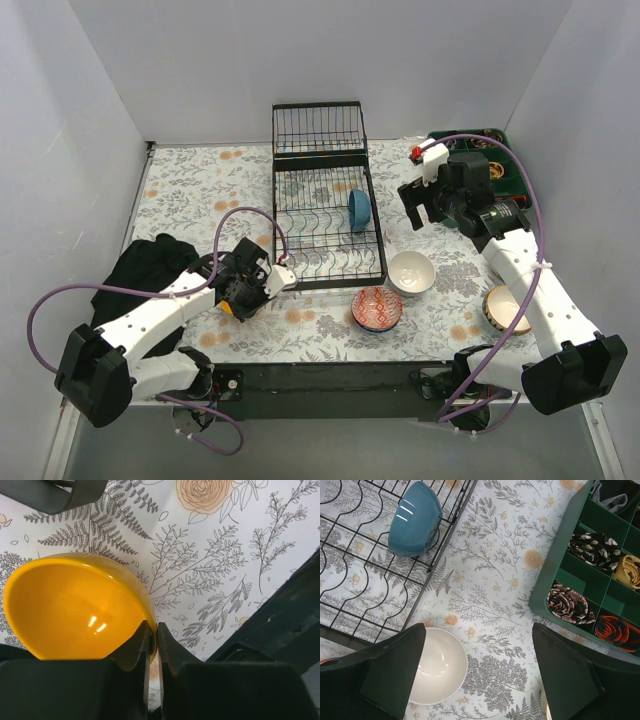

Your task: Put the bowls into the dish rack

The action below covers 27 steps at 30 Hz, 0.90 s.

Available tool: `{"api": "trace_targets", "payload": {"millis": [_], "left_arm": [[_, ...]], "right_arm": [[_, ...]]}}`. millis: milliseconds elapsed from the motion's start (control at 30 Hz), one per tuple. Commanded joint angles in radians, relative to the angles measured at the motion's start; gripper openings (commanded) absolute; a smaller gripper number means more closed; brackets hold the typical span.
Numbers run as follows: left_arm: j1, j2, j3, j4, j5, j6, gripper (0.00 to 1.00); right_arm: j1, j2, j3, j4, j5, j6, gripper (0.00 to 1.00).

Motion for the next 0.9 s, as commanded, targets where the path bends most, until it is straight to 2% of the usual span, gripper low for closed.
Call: {"api": "trace_targets", "payload": {"millis": [0, 167, 300, 333, 500, 600, 733, 767, 800, 833, 867], "left_arm": [[-0.005, -0.045, 0.101, -0.142, 0.011, -0.018, 0.00], [-0.005, -0.058, 0.328, -0.223, 0.040, -0.029, 0.00], [-0.003, 0.048, 0.519, -0.080, 0.120, -0.040, 0.00], [-0.003, 0.098, 0.544, -0.046, 0.184, -0.046, 0.00], [0.014, 0.267, 0.646, 0.252, 0.310, -0.136, 0.00], [0.056, 0.367, 0.653, 0.454, 0.424, -0.248, 0.00], [0.129, 0.496, 0.670, 0.644, 0.582, -0.499, 0.00], [0.147, 0.522, 0.667, 0.679, 0.614, -0.605, 0.00], [0.178, 0.552, 0.658, 0.774, 0.704, -0.656, 0.00], [0.192, 0.568, 0.644, 0.831, 0.739, -0.702, 0.00], [0.201, 0.580, 0.602, 0.956, 0.772, -0.800, 0.00]], "right_arm": [[-0.001, -0.002, 0.018, 0.046, -0.005, -0.004, 0.96], [0.000, 0.006, 0.039, 0.043, 0.014, 0.017, 0.96], [-0.010, 0.024, 0.070, 0.014, 0.017, 0.077, 0.96], [-0.015, 0.026, 0.076, 0.011, 0.020, 0.087, 0.96], [-0.021, 0.035, 0.088, -0.002, 0.087, 0.114, 0.96], [-0.027, 0.061, 0.099, -0.037, 0.118, 0.134, 0.96], [-0.032, 0.092, 0.113, -0.080, 0.144, 0.145, 0.96], [-0.032, 0.096, 0.114, -0.084, 0.152, 0.139, 0.96], [-0.033, 0.099, 0.116, -0.086, 0.159, 0.130, 0.96], [-0.033, 0.104, 0.117, -0.086, 0.179, 0.120, 0.96], [-0.035, 0.109, 0.119, -0.091, 0.189, 0.107, 0.96]]}}
